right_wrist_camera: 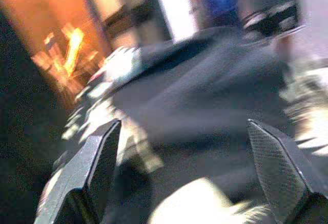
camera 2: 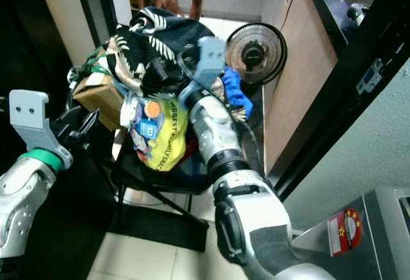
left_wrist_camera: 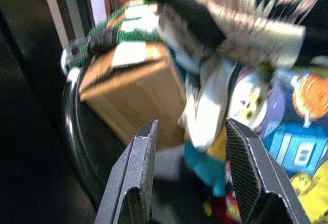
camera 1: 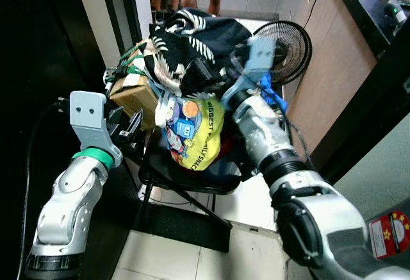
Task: Clothes washing
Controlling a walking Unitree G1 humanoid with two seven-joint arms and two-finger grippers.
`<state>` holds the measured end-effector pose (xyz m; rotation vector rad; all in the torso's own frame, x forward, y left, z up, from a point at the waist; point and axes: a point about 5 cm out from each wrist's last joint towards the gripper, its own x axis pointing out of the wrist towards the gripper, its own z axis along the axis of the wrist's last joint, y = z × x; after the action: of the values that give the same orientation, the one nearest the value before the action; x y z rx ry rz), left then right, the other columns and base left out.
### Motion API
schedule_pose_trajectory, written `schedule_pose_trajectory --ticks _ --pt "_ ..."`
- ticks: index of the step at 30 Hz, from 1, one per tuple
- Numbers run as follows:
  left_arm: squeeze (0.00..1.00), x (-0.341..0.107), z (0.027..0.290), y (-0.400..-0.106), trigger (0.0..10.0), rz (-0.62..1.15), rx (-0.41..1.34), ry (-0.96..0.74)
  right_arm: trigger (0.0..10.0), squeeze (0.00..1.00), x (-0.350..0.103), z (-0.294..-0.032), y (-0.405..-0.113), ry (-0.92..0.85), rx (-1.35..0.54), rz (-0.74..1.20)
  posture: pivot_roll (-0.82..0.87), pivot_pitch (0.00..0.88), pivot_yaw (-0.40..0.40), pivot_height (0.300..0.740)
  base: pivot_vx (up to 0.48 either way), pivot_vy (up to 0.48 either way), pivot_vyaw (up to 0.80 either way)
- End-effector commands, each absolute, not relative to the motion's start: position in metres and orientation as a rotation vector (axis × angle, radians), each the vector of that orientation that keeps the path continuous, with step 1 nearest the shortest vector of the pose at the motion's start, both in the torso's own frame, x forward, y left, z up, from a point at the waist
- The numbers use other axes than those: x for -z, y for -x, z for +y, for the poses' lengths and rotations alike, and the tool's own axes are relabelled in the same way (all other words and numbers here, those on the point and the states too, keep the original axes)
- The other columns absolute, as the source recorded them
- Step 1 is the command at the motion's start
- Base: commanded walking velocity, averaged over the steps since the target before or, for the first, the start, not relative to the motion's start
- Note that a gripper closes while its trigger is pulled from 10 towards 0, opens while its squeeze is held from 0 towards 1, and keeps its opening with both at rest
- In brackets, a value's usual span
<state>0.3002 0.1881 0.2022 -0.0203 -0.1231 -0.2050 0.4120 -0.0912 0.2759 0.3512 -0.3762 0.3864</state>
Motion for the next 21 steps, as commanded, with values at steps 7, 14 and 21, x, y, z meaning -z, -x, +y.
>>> schedule_pose_trajectory --ticks 7,14,21 --pt "0.00 -0.202 0.186 -0.296 10.0 -0.108 0.234 0.015 10.0 0.00 -0.281 -0.115 -0.416 -0.370 -0.283 -0.411 0.11 0.156 0.087 0.740 0.000 0.000 0.00" --pt "0.00 -0.203 0.185 -0.297 10.0 -0.101 0.237 0.012 10.0 0.00 -0.279 -0.116 -0.416 -0.364 -0.280 -0.411 0.11 0.164 0.093 0.740 0.000 0.000 0.00" --pt "0.00 -0.203 0.184 -0.295 10.0 -0.085 0.253 0.005 10.0 0.00 -0.279 -0.097 -0.413 -0.401 -0.365 -0.433 0.11 0.179 0.106 0.740 0.000 0.000 0.00"
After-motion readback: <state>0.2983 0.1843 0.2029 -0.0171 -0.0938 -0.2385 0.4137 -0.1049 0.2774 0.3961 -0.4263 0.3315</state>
